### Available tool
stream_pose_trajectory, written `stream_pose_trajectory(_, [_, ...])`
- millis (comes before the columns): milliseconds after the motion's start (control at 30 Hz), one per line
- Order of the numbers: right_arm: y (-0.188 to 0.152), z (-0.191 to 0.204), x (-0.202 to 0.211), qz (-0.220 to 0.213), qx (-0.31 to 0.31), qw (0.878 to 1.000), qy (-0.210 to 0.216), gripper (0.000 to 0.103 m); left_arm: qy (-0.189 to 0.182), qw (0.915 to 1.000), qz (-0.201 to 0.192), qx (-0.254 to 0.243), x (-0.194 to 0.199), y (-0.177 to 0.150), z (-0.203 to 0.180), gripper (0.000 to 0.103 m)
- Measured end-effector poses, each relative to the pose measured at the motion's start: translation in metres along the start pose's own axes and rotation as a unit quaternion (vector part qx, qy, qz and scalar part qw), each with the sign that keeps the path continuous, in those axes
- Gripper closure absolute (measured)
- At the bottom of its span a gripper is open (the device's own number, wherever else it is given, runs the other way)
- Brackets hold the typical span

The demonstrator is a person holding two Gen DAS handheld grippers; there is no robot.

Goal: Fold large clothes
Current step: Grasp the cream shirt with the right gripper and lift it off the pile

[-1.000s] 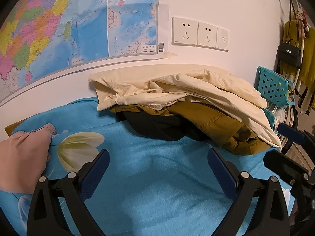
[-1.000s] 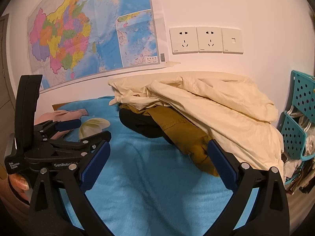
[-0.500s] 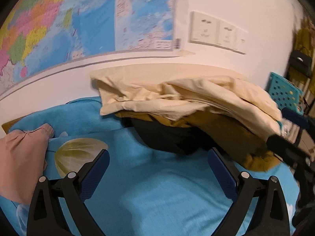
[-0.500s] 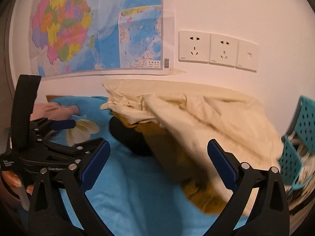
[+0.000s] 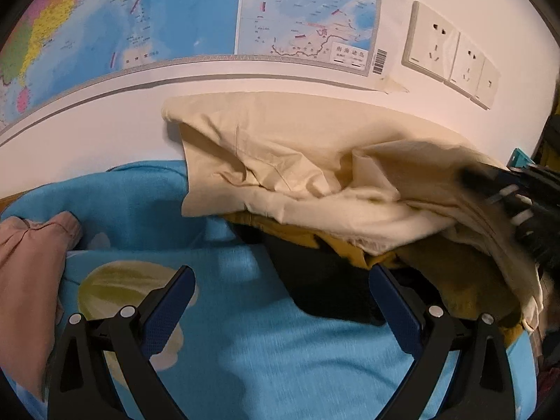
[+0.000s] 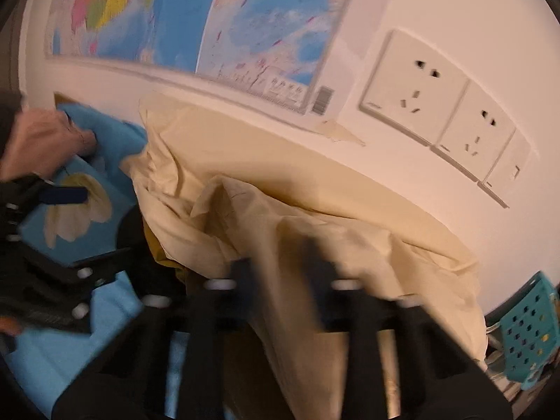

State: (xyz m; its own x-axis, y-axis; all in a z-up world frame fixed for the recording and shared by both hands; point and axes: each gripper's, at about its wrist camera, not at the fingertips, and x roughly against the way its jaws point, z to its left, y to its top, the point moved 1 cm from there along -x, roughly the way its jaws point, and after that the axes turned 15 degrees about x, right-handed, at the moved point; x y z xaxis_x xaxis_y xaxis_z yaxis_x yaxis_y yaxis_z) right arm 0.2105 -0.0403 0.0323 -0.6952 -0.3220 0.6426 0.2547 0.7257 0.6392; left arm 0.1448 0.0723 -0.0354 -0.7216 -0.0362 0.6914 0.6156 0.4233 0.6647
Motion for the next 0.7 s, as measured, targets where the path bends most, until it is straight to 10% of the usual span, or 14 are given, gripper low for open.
stream_pose_trajectory(233, [-0.03,-0.063,0.085,-0.043,-0.076,0.996,0.004,0.099,-0.008,0.9999,-0.012,0.009,-0.008,0.019,0.001,0.007])
stream_pose_trajectory(400, [-0.03,-0.037,0.084,-0.023,-0.012,1.0,0.005,0.027,-0.008,0.9999,-0.008,0.008,-0.021,0.033,-0.001,0.007])
stream_pose_trajectory(700, [0.025,0.052,-0.001,0.018,0.182,0.982,0.053,0.016,-0.02,0.9997,-0.004,0.01,-0.028,0.039,0.014,0.009])
